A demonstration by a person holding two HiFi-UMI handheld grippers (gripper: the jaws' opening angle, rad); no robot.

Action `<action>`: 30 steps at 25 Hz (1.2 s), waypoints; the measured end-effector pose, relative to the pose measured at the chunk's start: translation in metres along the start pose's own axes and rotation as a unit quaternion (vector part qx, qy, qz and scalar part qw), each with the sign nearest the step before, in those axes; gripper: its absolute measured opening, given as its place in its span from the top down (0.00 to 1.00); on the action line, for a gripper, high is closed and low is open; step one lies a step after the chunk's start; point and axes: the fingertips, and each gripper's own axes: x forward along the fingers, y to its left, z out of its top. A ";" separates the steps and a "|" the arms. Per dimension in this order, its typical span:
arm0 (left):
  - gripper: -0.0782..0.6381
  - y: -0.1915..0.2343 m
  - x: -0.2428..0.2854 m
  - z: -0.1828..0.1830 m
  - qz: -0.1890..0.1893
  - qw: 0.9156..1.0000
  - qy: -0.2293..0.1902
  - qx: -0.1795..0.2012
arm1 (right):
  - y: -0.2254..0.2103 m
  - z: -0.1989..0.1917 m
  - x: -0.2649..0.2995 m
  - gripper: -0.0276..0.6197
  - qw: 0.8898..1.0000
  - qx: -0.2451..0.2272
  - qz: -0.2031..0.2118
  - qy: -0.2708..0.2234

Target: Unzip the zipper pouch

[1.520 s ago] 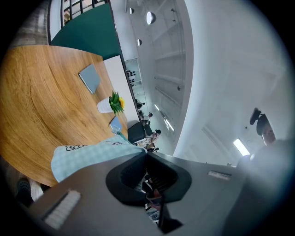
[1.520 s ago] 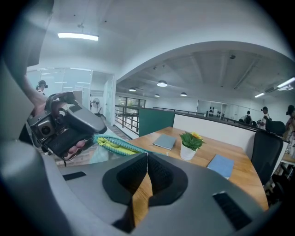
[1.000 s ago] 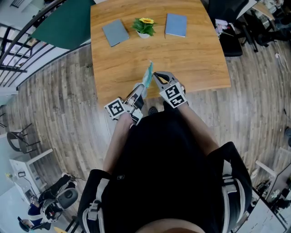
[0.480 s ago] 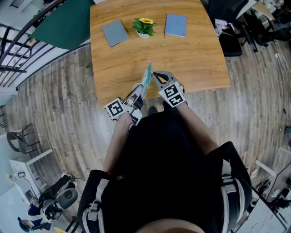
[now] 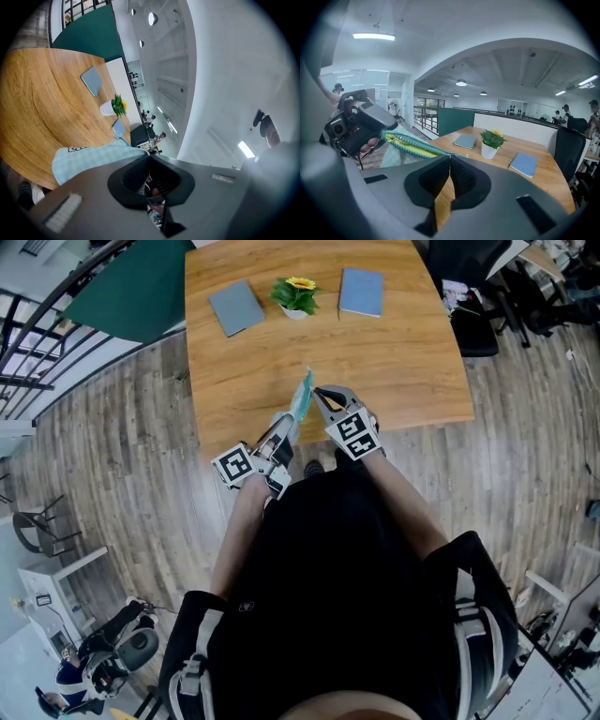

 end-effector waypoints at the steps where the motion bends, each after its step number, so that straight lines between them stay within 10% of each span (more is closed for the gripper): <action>1: 0.89 0.000 0.000 0.000 0.000 1.000 0.000 0.000 | 0.000 0.000 0.000 0.95 1.000 0.000 0.000 0.000; 30: 0.89 -0.006 0.001 0.001 -0.004 1.000 0.001 0.002 | -0.014 0.000 0.006 0.95 1.000 0.000 -0.006 0.007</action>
